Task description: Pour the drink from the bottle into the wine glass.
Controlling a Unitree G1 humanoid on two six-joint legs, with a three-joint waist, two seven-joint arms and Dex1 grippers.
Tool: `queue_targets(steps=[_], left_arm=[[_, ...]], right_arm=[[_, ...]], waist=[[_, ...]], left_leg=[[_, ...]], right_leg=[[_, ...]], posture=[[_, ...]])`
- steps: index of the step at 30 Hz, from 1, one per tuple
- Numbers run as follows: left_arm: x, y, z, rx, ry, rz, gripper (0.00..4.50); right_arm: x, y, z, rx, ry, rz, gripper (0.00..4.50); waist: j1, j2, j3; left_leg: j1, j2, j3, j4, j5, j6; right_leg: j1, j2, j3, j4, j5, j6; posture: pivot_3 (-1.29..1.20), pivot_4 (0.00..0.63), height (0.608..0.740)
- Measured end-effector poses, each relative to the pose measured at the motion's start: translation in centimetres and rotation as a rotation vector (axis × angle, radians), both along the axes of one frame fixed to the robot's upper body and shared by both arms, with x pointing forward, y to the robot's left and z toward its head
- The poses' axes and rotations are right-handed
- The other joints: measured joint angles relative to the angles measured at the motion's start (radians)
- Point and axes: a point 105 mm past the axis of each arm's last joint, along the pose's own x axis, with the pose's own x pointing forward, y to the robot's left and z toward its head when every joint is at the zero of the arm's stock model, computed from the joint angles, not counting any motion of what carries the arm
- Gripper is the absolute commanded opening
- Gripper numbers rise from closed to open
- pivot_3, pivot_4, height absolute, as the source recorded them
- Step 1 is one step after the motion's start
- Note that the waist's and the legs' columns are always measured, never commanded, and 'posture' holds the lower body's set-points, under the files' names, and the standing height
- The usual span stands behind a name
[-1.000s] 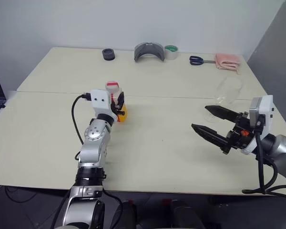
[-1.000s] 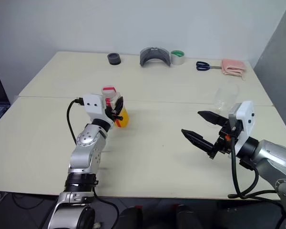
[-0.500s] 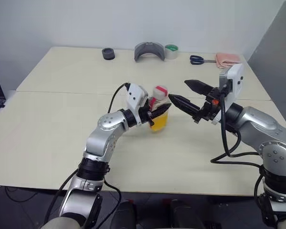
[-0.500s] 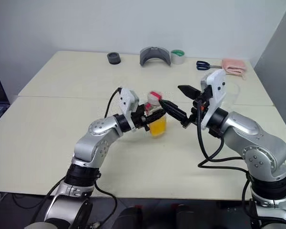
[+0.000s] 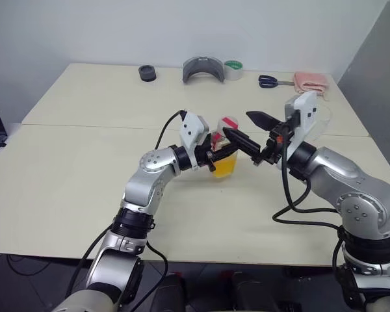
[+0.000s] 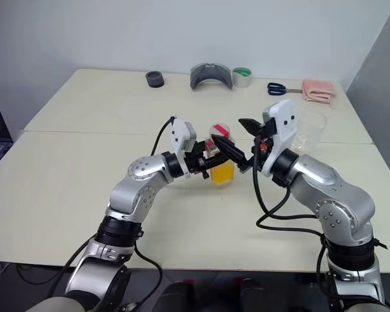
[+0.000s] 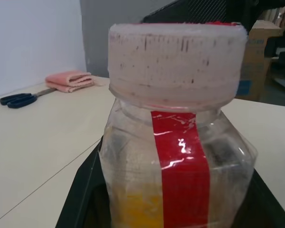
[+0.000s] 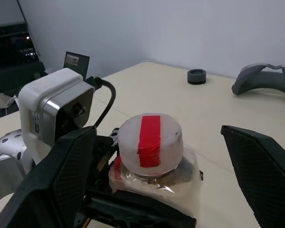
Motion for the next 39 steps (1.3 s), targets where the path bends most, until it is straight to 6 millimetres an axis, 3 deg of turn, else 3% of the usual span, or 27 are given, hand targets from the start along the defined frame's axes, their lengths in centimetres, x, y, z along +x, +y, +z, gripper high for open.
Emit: queue_targets(steps=[7,10,16,24,33,37,38,39], left_arm=[[-0.1,-0.2,0.0,-0.005,0.002,-0.005,1.77],[-0.1,-0.2,0.0,-0.004,0.001,-0.004,1.77],[-0.1,-0.1,0.0,-0.002,-0.001,-0.001,1.77],[-0.5,0.2,0.2,0.003,0.006,-0.011,1.77],[-6.0,2.9,3.3,0.036,-0.010,-0.314,1.77],[-6.7,2.9,4.0,0.047,0.020,-0.384,1.77],[-6.7,2.8,4.2,0.055,0.021,-0.392,1.77],[-6.8,2.7,4.2,0.063,0.023,-0.405,1.77]], right_arm=[[0.4,0.5,0.0,-0.013,-0.004,0.022,4.50],[0.5,0.7,0.0,-0.016,-0.007,0.034,3.88],[0.7,0.8,-0.1,-0.018,-0.007,0.044,1.86],[0.5,1.0,0.1,-0.029,-0.015,0.083,1.85],[-2.7,2.6,3.8,-0.170,-0.068,0.630,1.85],[-2.7,2.7,4.5,-0.186,-0.057,0.747,1.85],[-2.7,2.5,4.6,-0.189,-0.061,0.758,2.60],[-2.7,2.4,4.6,-0.199,-0.065,0.760,2.82]], waist=[[0.000,0.000,0.000],[0.000,0.000,0.000],[0.000,0.000,0.000],[-0.002,0.000,0.000],[-0.006,0.003,0.003],[0.000,0.003,0.003],[0.002,0.003,0.003],[0.003,0.003,0.003]], left_leg=[[0.000,0.000,0.000,0.000,0.000,0.000],[0.000,0.000,0.000,0.000,0.000,0.000],[0.000,0.000,0.000,0.000,0.000,0.000],[0.000,0.000,0.000,0.000,0.000,0.000],[0.001,0.001,0.000,0.000,0.000,0.000],[0.000,0.000,-0.001,0.001,0.000,0.000],[-0.001,0.000,-0.001,0.001,0.000,0.000],[-0.001,-0.001,-0.001,0.001,0.000,0.000]], right_leg=[[0.000,0.000,0.000,0.000,0.000,0.000],[0.000,0.000,0.000,0.000,0.000,0.000],[0.000,0.000,0.000,0.000,0.000,0.000],[0.000,0.000,0.000,0.000,0.000,0.000],[0.000,0.000,-0.001,0.000,0.000,0.000],[0.000,0.000,-0.002,0.000,0.000,0.000],[0.000,0.000,-0.002,-0.001,0.000,0.000],[0.000,-0.001,-0.002,-0.001,0.000,0.000]], posture=[[0.00,0.150,0.740],[0.00,0.150,0.740],[0.00,0.150,0.740],[0.00,0.150,0.740],[0.00,0.150,0.740],[0.00,0.150,0.740],[0.00,0.150,0.740],[0.00,0.150,0.740]])
